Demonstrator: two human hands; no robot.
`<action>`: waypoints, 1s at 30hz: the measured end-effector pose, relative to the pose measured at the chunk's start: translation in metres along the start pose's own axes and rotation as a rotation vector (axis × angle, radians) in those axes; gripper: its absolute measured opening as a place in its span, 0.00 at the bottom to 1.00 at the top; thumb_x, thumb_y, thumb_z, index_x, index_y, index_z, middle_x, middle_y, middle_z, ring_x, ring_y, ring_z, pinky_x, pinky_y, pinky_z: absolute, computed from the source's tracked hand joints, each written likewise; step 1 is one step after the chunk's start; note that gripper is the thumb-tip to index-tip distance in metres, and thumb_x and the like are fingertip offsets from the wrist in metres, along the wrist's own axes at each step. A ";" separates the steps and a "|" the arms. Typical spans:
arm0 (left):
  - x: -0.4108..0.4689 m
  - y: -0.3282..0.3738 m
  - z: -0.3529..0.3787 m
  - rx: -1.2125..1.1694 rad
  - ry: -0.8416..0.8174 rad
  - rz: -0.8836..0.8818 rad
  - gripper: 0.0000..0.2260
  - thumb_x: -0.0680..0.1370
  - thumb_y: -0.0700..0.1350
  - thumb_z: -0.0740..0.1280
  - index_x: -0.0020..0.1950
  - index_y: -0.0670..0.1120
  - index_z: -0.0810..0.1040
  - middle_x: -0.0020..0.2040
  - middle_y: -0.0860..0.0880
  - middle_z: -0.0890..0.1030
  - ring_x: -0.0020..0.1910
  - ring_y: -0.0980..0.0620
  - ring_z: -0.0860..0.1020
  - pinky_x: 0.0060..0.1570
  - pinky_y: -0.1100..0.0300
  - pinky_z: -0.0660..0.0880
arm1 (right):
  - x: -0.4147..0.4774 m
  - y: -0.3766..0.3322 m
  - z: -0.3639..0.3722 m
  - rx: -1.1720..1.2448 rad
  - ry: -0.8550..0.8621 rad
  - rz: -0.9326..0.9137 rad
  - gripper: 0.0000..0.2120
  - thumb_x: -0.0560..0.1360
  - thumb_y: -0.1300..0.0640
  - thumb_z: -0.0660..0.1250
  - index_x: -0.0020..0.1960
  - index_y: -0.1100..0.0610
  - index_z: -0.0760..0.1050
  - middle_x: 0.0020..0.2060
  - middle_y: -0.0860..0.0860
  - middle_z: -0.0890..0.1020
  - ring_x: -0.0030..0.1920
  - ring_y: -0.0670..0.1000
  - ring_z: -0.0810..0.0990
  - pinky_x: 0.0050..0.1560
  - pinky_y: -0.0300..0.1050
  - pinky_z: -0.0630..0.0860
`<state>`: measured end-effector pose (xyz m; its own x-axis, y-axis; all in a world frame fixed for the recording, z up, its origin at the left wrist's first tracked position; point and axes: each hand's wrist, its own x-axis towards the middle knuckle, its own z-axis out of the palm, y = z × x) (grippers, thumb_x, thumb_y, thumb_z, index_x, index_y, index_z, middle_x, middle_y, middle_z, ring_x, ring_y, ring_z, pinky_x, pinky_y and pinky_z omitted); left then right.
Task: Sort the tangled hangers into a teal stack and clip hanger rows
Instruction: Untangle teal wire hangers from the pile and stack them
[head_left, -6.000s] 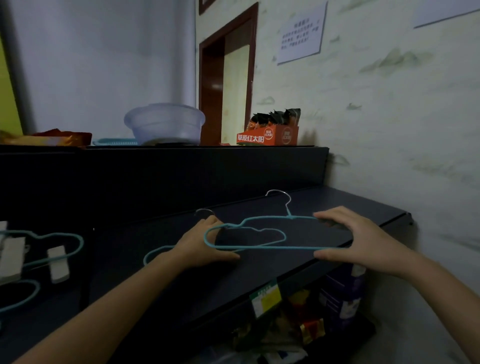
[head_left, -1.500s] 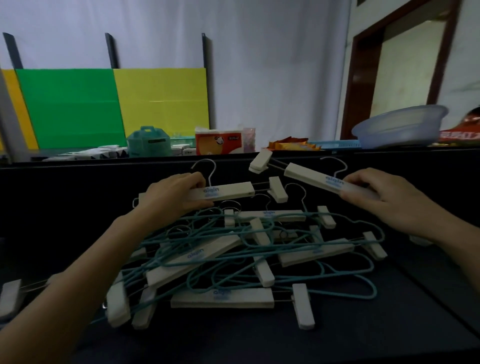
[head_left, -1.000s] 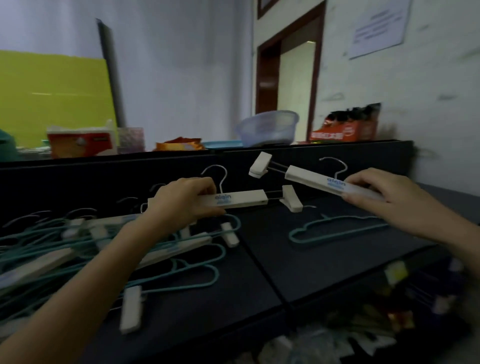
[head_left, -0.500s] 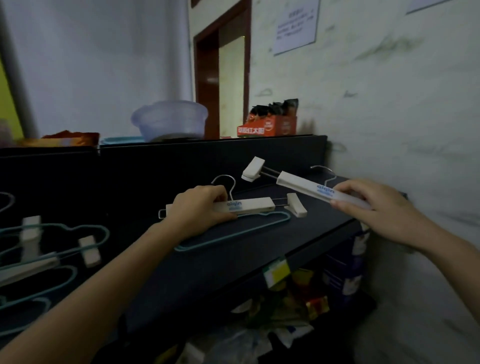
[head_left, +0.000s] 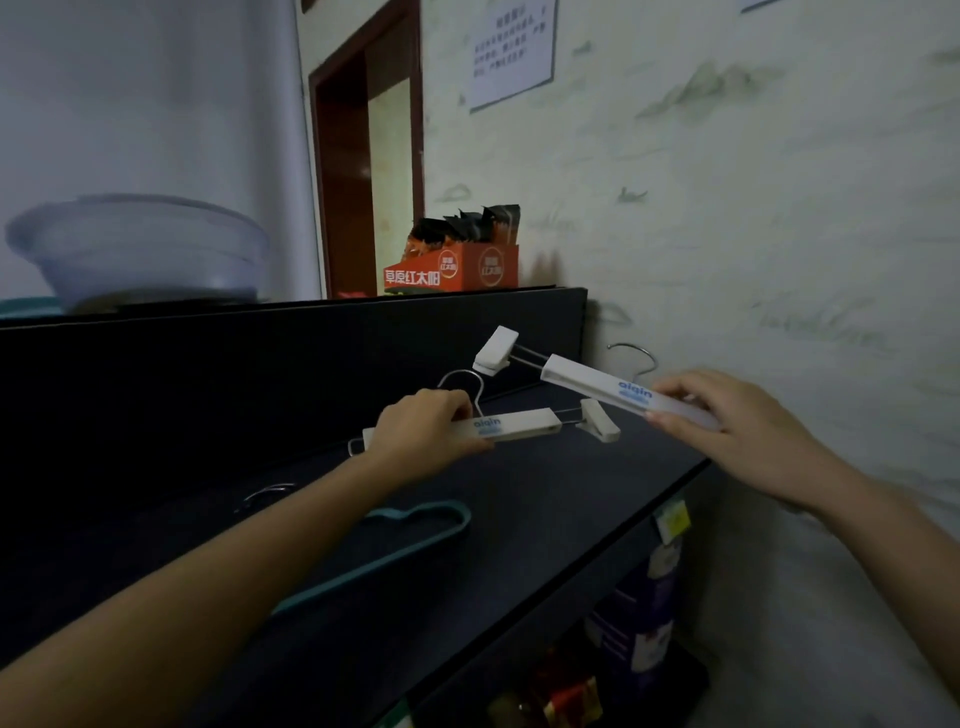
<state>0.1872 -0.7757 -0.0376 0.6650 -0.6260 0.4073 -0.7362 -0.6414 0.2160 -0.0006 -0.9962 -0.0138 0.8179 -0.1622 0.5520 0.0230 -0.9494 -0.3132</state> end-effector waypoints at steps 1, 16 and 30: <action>0.010 0.003 0.006 -0.013 -0.006 -0.002 0.16 0.70 0.60 0.68 0.50 0.51 0.76 0.45 0.52 0.79 0.43 0.52 0.76 0.39 0.57 0.71 | 0.007 0.009 0.002 -0.002 -0.006 0.000 0.13 0.69 0.39 0.58 0.49 0.43 0.72 0.43 0.37 0.75 0.45 0.38 0.74 0.40 0.37 0.69; 0.108 0.037 0.091 -0.025 -0.073 -0.088 0.14 0.71 0.60 0.66 0.47 0.51 0.74 0.44 0.54 0.76 0.41 0.54 0.76 0.40 0.58 0.73 | 0.105 0.134 0.042 0.019 -0.132 -0.084 0.08 0.75 0.45 0.63 0.52 0.45 0.73 0.47 0.43 0.75 0.44 0.42 0.73 0.39 0.35 0.66; 0.169 0.064 0.139 0.099 -0.074 -0.245 0.13 0.72 0.59 0.66 0.47 0.52 0.74 0.46 0.54 0.77 0.42 0.55 0.74 0.41 0.59 0.71 | 0.182 0.214 0.056 0.100 -0.247 -0.269 0.13 0.75 0.46 0.64 0.58 0.48 0.74 0.52 0.44 0.76 0.49 0.44 0.75 0.51 0.44 0.74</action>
<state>0.2699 -0.9841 -0.0777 0.8319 -0.4753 0.2866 -0.5386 -0.8158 0.2106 0.1854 -1.2135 -0.0229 0.8886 0.1708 0.4258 0.3019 -0.9165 -0.2624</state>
